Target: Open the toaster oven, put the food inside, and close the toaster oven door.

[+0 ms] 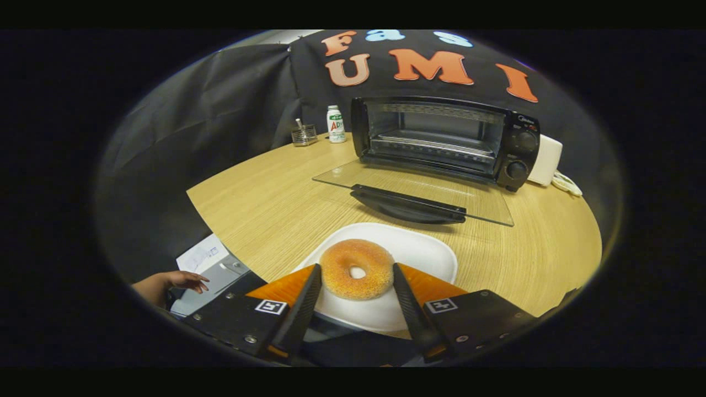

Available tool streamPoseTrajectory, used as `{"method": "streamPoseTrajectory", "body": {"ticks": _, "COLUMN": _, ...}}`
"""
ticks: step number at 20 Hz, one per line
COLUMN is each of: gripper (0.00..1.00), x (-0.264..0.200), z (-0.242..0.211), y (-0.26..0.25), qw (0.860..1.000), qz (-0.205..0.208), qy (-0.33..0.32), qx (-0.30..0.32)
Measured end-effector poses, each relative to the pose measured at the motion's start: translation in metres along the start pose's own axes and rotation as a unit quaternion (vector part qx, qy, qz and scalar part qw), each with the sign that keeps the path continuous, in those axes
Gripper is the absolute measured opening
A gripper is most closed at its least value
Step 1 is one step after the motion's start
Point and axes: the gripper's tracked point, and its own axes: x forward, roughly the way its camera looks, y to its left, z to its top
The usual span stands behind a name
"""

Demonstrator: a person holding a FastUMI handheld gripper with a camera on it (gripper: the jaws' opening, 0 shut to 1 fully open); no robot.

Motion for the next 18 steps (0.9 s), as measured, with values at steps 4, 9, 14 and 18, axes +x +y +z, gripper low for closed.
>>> {"method": "streamPoseTrajectory", "body": {"ticks": 4, "gripper": 0.62, "x": -0.002, "z": 0.02, "y": -0.002, "qw": 0.997, "qz": 0.017, "qy": -0.024, "qx": 0.067}}
{"method": "streamPoseTrajectory", "body": {"ticks": 9, "gripper": 0.59, "x": -0.003, "z": 0.062, "y": 0.0, "qw": 0.983, "qz": 0.058, "qy": -0.076, "qx": 0.16}}
{"method": "streamPoseTrajectory", "body": {"ticks": 14, "gripper": 0.58, "x": 0.002, "z": 0.102, "y": -0.007, "qw": 0.97, "qz": 0.078, "qy": -0.117, "qx": 0.201}}
{"method": "streamPoseTrajectory", "body": {"ticks": 18, "gripper": 0.58, "x": 0.015, "z": 0.145, "y": -0.024, "qw": 0.952, "qz": 0.087, "qy": -0.162, "qx": 0.245}}
